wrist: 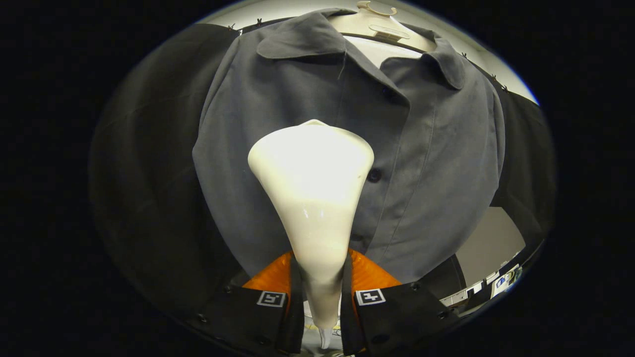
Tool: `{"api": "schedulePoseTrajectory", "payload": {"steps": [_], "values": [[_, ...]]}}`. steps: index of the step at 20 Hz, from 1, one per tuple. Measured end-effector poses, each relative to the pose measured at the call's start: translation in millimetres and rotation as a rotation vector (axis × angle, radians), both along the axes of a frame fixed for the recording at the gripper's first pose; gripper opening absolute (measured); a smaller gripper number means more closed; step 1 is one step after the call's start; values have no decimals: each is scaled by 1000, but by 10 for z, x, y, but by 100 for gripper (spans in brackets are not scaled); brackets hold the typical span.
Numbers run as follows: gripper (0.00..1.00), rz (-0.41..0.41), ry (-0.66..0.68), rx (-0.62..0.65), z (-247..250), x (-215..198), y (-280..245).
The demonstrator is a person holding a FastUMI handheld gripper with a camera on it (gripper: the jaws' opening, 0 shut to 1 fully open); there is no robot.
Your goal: Iron the clothes twice with a garment steamer, once on the left side and once on the right side.
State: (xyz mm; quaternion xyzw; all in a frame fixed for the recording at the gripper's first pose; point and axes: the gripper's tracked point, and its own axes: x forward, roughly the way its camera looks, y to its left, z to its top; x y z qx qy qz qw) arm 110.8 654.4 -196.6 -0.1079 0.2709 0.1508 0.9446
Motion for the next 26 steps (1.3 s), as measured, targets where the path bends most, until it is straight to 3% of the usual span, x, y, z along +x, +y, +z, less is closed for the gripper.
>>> {"api": "schedulePoseTrajectory", "payload": {"steps": [26], "values": [[38, -23, 260, -55, -1588, -474, -197]]}}
